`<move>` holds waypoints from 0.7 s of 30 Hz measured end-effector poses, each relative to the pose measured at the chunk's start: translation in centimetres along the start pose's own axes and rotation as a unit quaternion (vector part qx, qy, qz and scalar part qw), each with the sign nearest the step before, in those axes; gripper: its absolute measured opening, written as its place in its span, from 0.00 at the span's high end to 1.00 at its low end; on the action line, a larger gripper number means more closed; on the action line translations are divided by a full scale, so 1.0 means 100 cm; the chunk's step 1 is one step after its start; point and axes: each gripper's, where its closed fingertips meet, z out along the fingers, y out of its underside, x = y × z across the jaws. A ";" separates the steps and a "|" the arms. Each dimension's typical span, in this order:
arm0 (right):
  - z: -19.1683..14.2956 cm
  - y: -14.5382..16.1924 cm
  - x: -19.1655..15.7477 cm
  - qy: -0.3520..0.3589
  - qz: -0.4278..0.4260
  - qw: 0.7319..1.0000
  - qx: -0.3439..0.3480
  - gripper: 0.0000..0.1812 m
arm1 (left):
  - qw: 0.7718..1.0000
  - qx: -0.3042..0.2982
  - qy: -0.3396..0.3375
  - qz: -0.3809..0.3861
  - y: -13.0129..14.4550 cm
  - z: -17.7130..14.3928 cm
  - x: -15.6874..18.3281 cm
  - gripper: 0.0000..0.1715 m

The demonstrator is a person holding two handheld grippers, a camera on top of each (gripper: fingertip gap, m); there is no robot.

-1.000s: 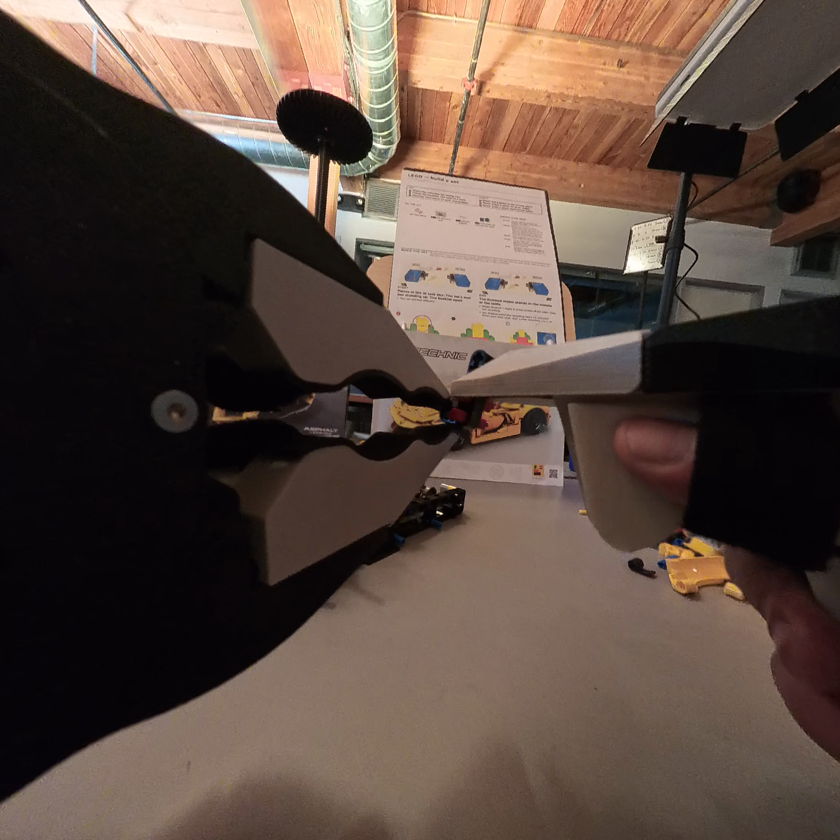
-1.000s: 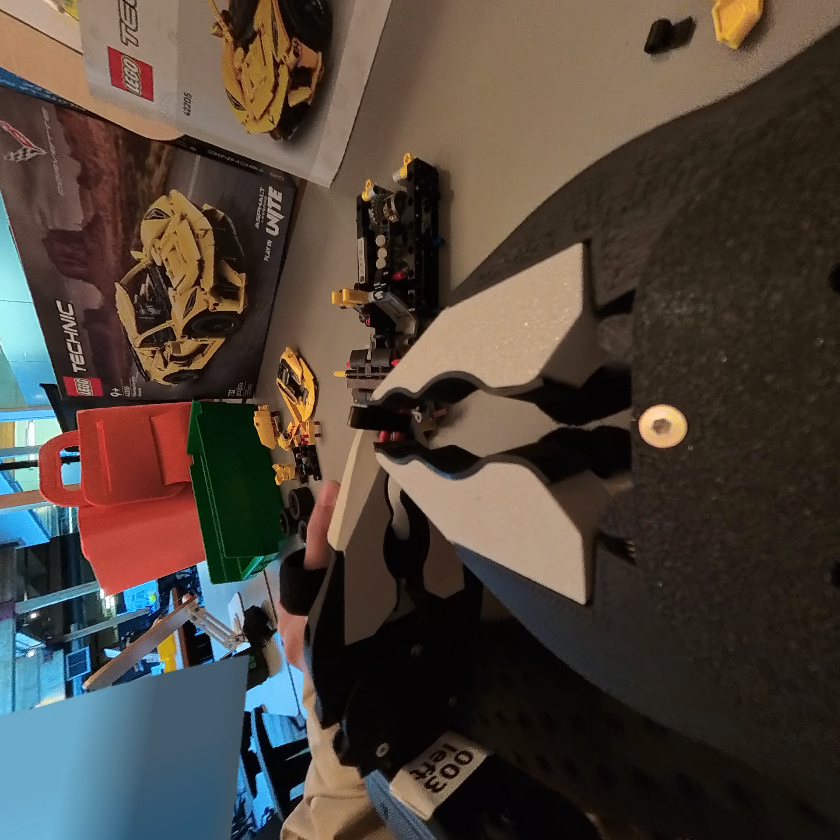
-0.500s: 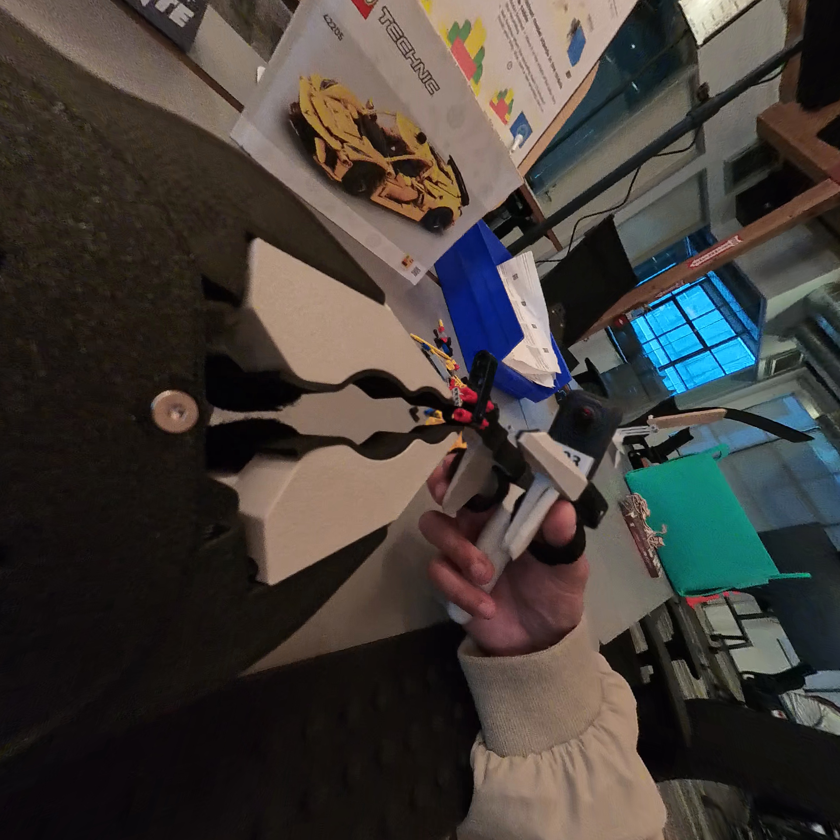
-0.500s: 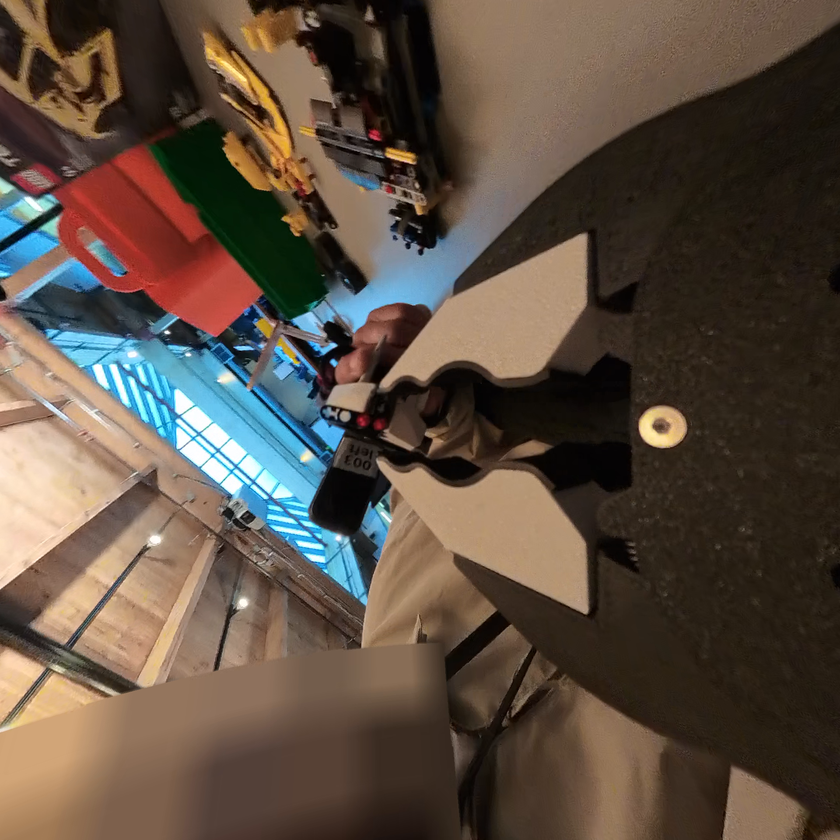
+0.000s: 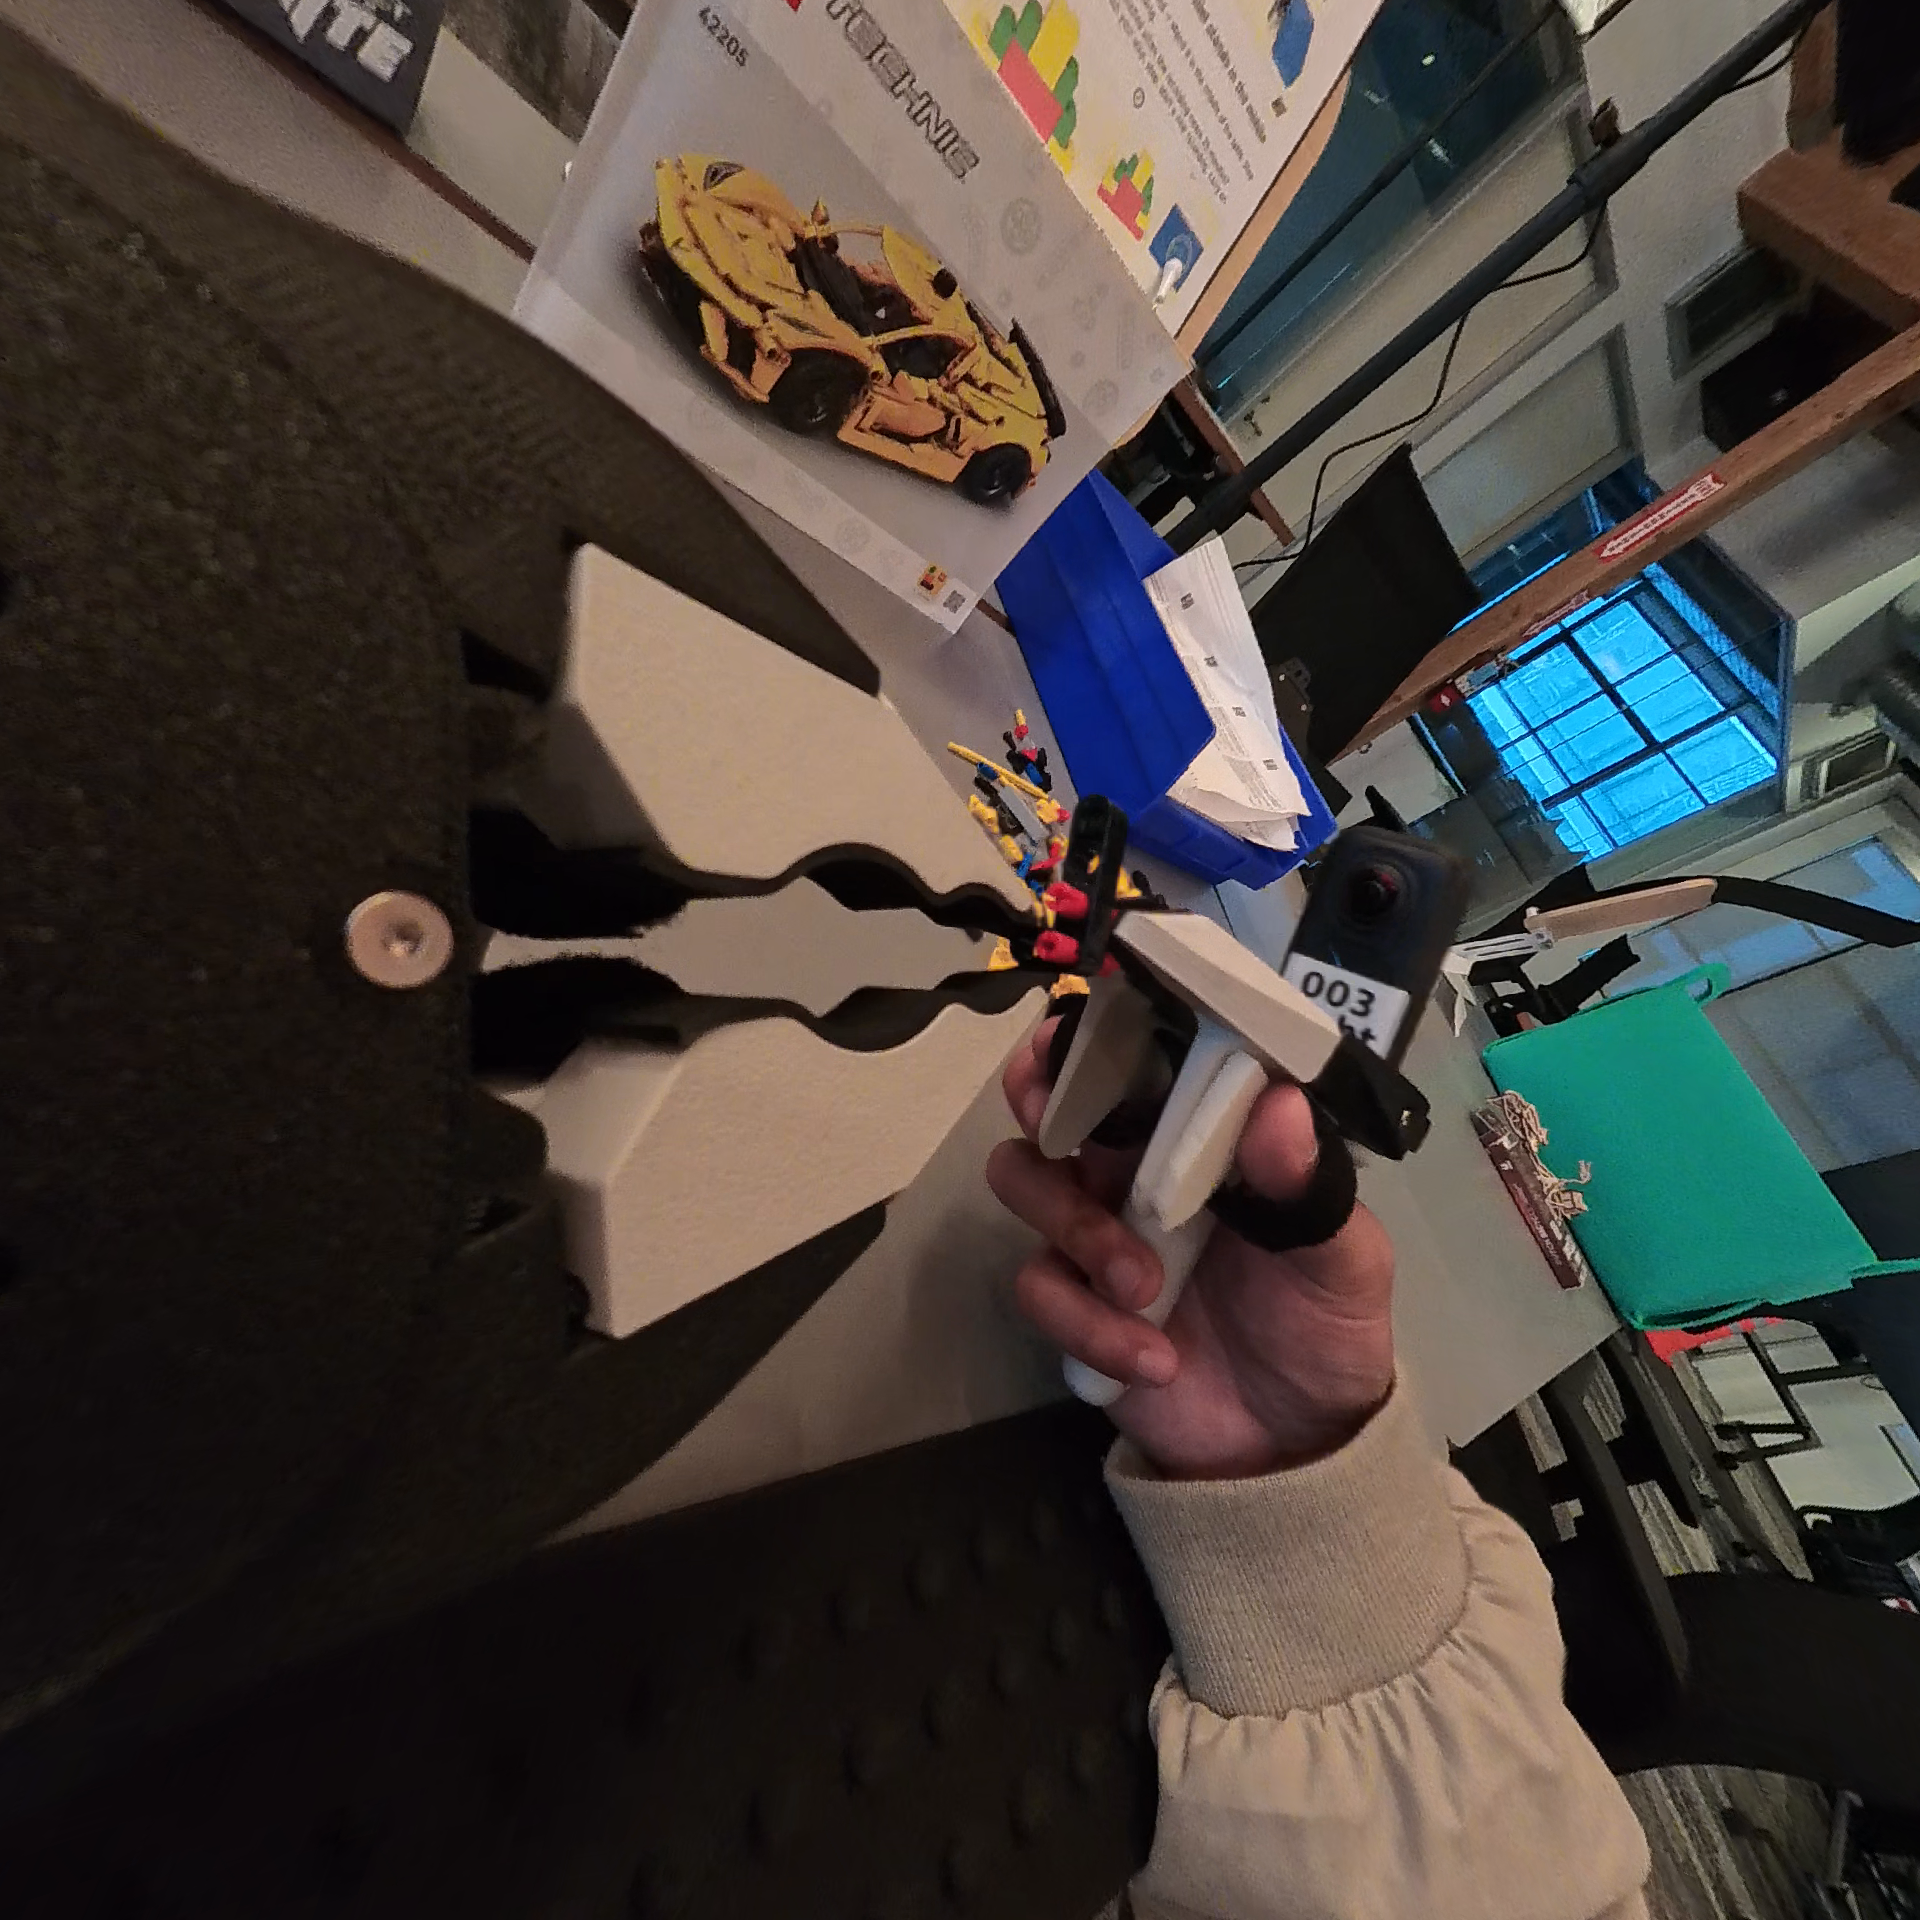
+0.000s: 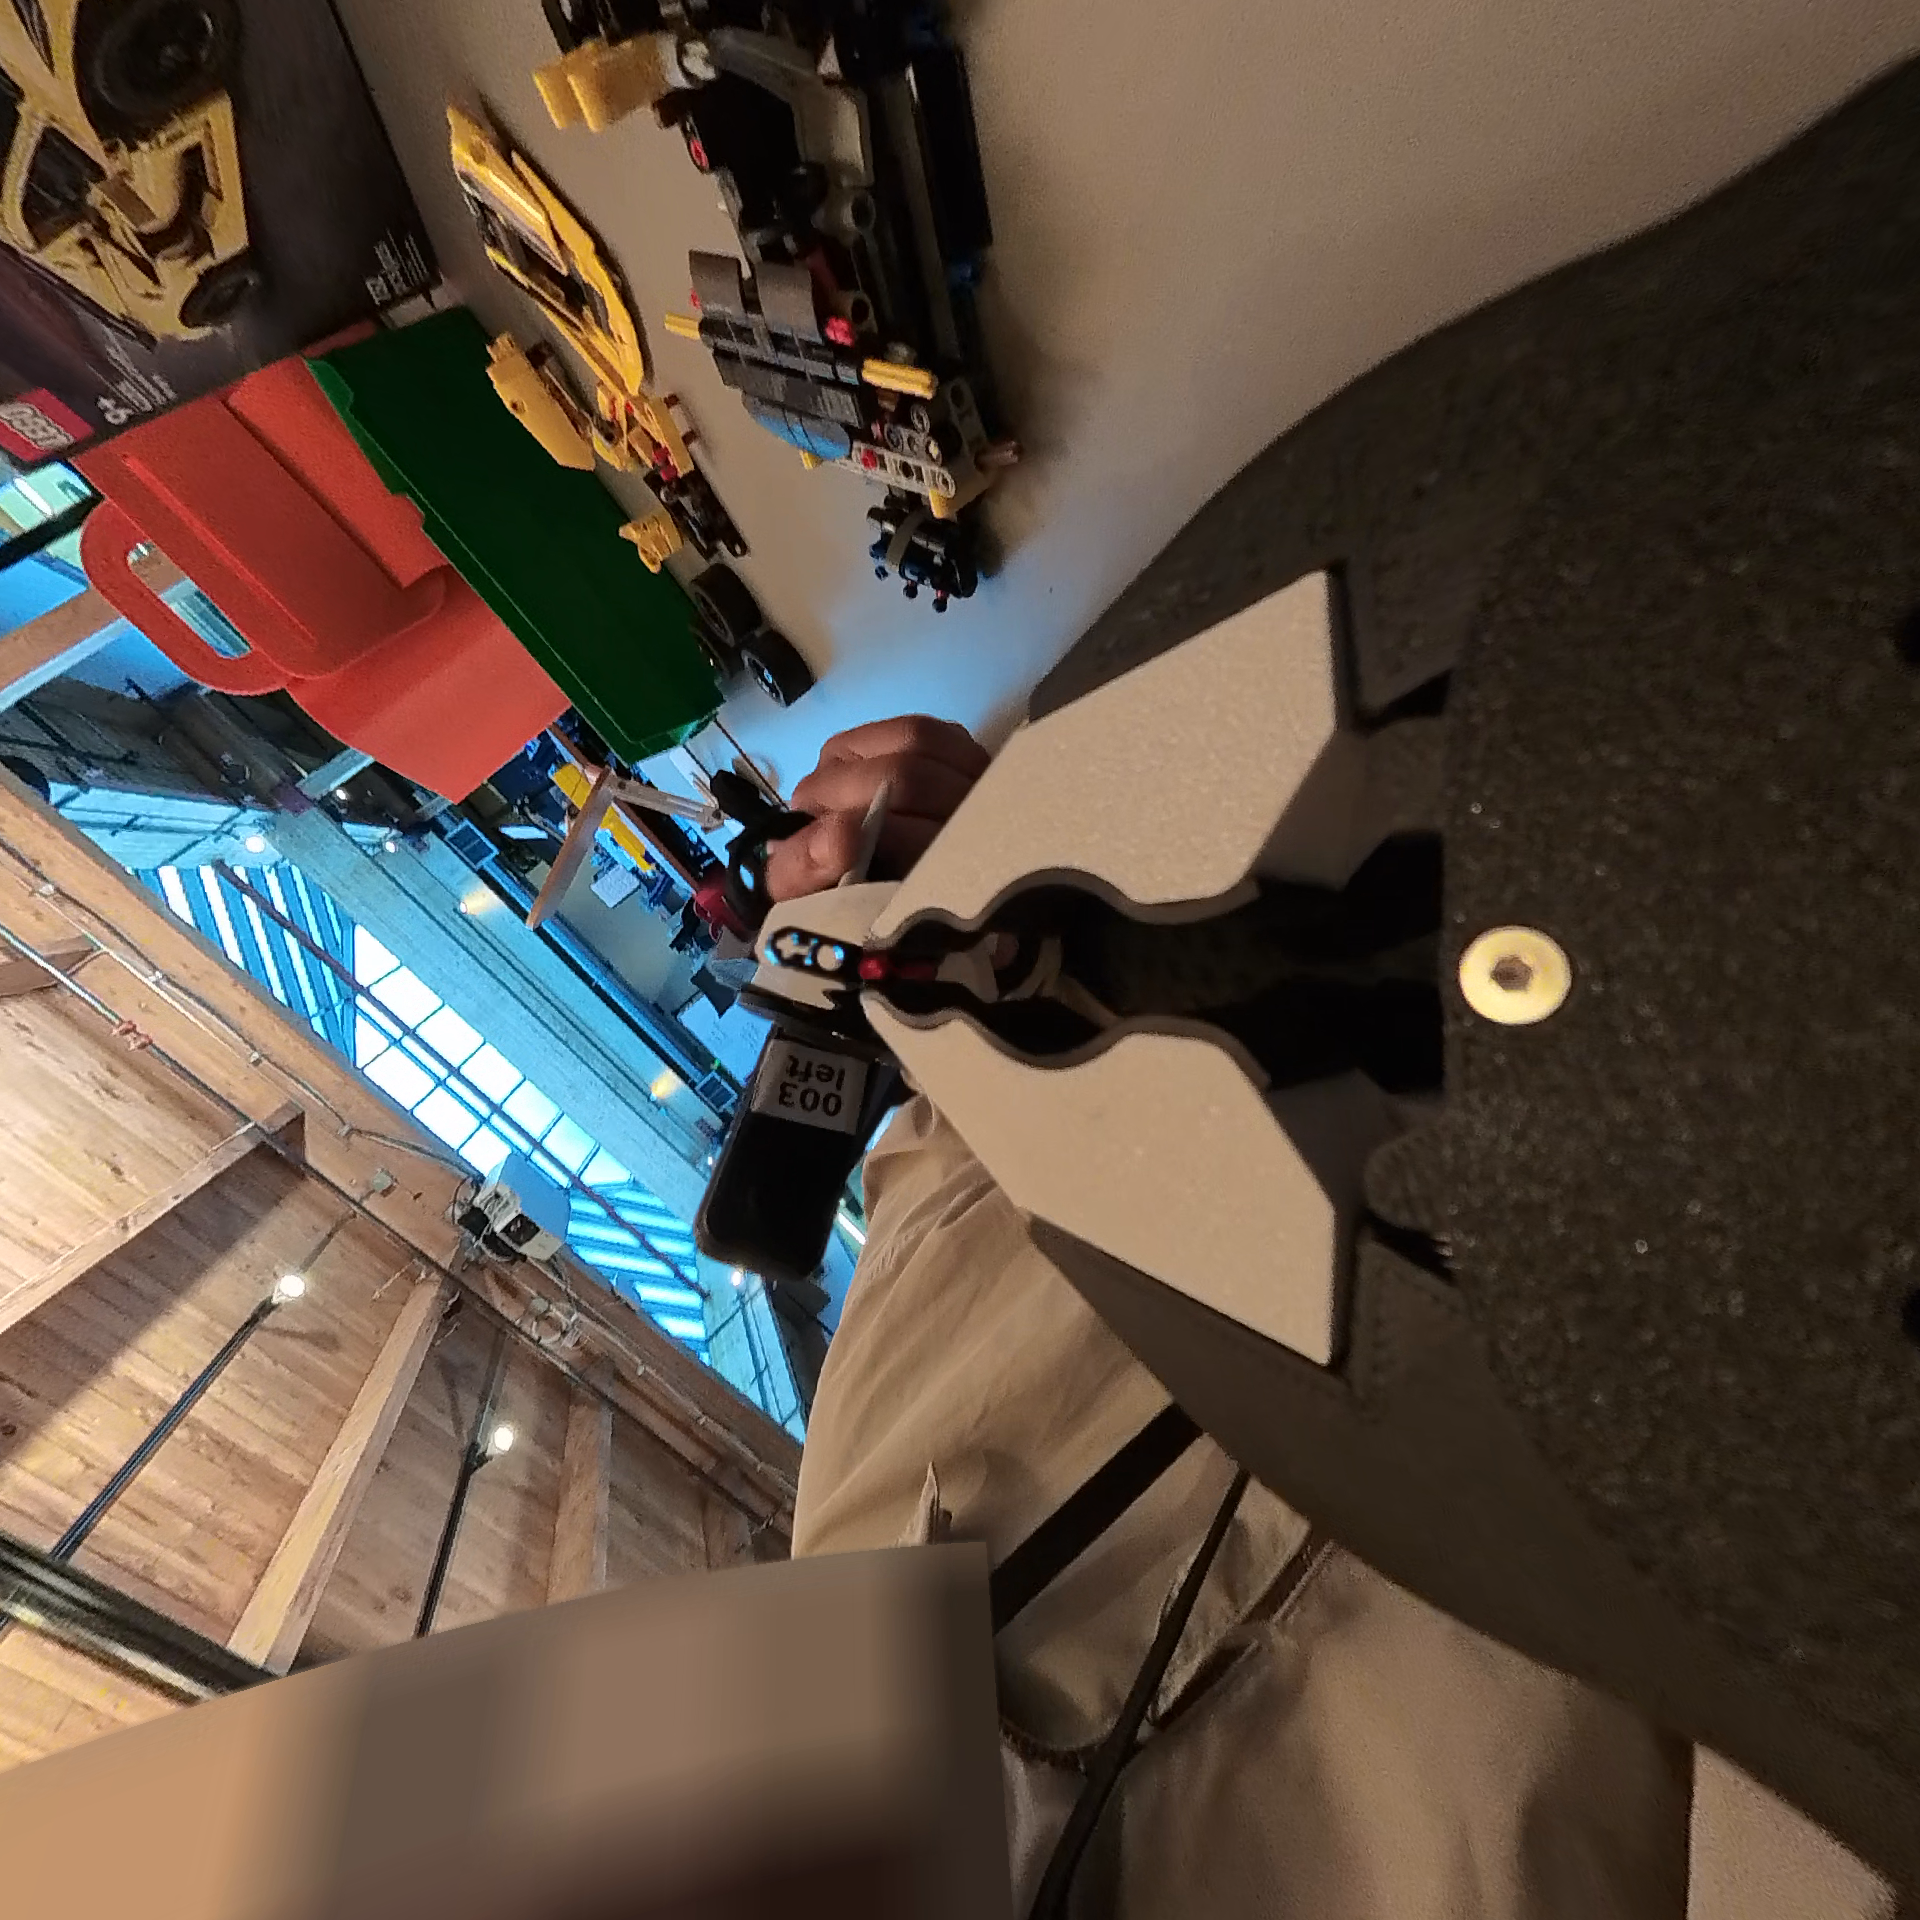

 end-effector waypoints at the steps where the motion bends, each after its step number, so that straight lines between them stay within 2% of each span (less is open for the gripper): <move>1: 0.000 0.001 0.001 0.008 -0.010 1.000 -0.003 0.98 | 0.999 -0.003 0.014 -0.036 0.002 0.001 0.002 0.96; 2: -0.002 0.001 0.005 0.025 -0.025 0.999 -0.005 0.99 | 0.995 -0.009 0.039 -0.096 0.005 0.002 0.004 0.96; 3: -0.003 -0.003 0.007 0.039 -0.045 0.998 0.003 0.99 | 0.983 -0.016 0.074 -0.165 0.007 0.002 0.007 0.91; 4: -0.004 -0.004 0.008 0.049 -0.059 0.997 0.003 0.99 | 0.966 -0.012 0.109 -0.233 0.005 0.000 0.007 0.84; 6: -0.002 -0.001 0.009 0.057 -0.086 0.995 -0.005 0.99 | 0.925 0.029 0.144 -0.350 -0.004 -0.003 -0.004 0.81; 8: 0.002 0.002 0.007 0.061 -0.105 0.992 -0.015 0.99 | 0.900 0.055 0.162 -0.401 -0.008 -0.005 -0.010 0.86; 10: 0.004 0.003 0.009 0.070 -0.116 0.991 -0.019 0.99 | 0.887 0.059 0.178 -0.421 -0.009 -0.006 -0.009 0.88; 16: 0.004 0.004 0.009 0.061 -0.095 0.993 -0.017 0.98 | 0.889 0.052 0.183 -0.417 -0.007 -0.006 -0.007 0.95; 21: 0.005 0.015 0.015 0.049 -0.025 0.998 -0.044 0.99 | 0.924 0.022 0.185 -0.333 0.004 -0.011 -0.001 0.96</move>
